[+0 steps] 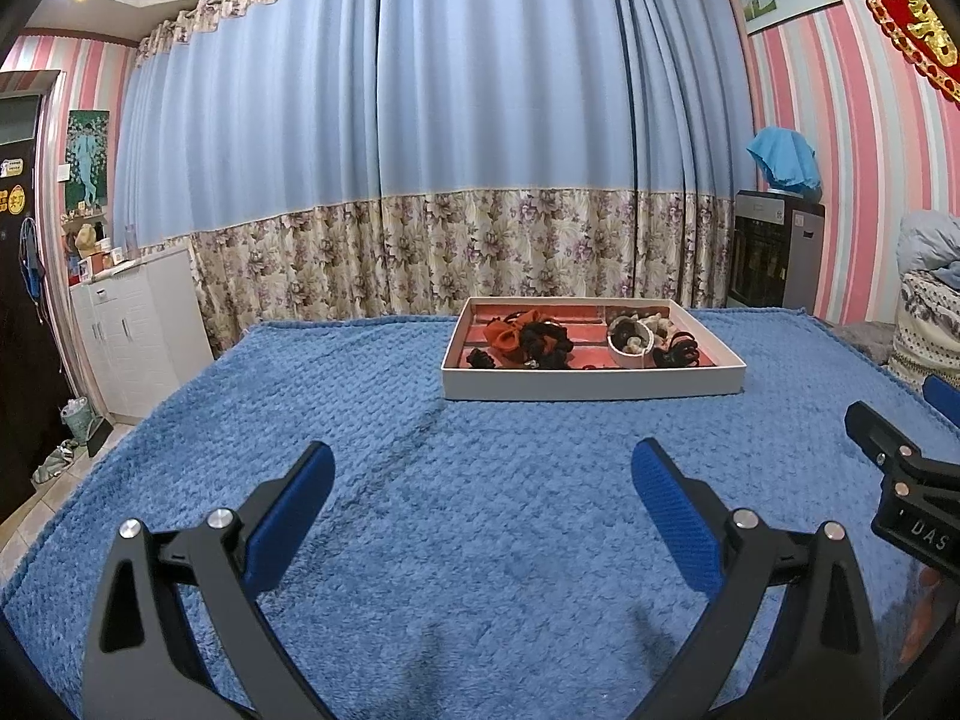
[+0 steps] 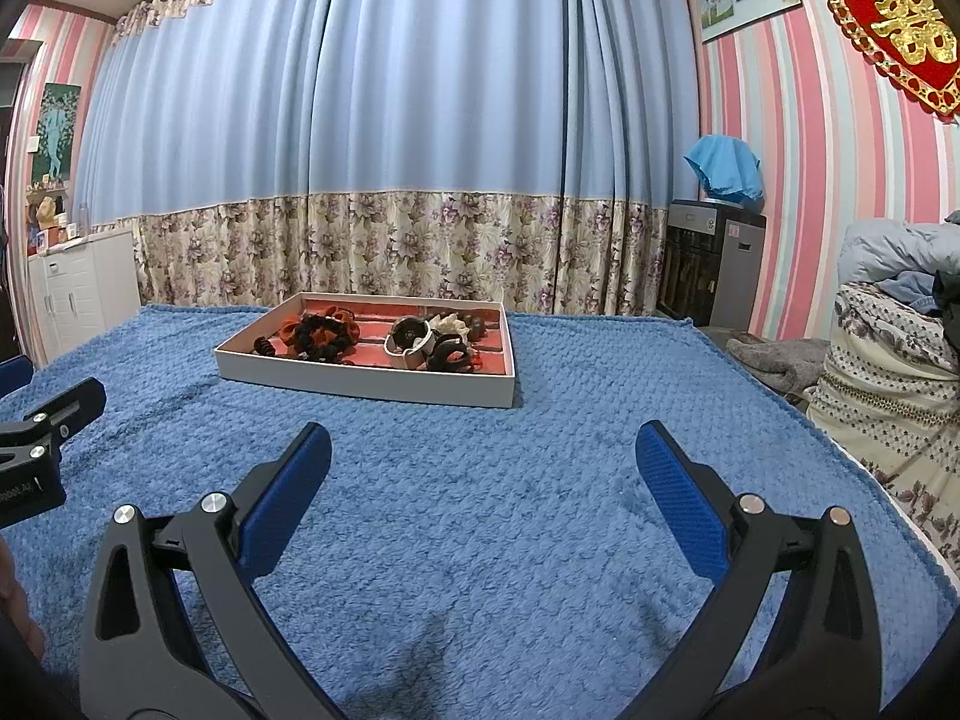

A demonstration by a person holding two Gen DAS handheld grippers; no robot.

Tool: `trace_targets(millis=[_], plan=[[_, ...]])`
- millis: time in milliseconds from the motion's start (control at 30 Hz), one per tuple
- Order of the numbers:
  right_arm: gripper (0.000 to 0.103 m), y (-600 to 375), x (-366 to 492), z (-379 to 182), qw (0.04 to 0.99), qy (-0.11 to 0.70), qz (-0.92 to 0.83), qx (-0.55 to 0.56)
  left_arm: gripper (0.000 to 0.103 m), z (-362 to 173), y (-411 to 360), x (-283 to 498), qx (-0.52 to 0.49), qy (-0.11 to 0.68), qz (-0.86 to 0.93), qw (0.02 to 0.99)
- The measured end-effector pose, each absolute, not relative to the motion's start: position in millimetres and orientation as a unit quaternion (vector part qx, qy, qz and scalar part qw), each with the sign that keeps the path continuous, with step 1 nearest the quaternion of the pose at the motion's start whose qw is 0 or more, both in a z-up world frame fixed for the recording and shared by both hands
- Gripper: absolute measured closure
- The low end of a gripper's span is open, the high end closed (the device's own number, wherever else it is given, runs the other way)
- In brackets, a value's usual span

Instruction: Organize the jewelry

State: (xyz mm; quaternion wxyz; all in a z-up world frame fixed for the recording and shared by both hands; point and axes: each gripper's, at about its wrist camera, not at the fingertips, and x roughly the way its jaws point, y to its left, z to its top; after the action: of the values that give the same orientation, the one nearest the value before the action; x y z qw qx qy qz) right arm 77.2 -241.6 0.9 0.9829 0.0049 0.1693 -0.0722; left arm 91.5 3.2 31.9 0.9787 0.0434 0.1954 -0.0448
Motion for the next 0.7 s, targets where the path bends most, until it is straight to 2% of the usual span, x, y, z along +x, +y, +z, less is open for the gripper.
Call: trace_targets(millis=[700], plan=[[0.004, -242.0, 77.4, 1.1, 0.983, 0.171, -0.072, 0.004, 0.006, 32.6, 5.8, 89.8, 0.043, 0.2, -0.046, 0.978]])
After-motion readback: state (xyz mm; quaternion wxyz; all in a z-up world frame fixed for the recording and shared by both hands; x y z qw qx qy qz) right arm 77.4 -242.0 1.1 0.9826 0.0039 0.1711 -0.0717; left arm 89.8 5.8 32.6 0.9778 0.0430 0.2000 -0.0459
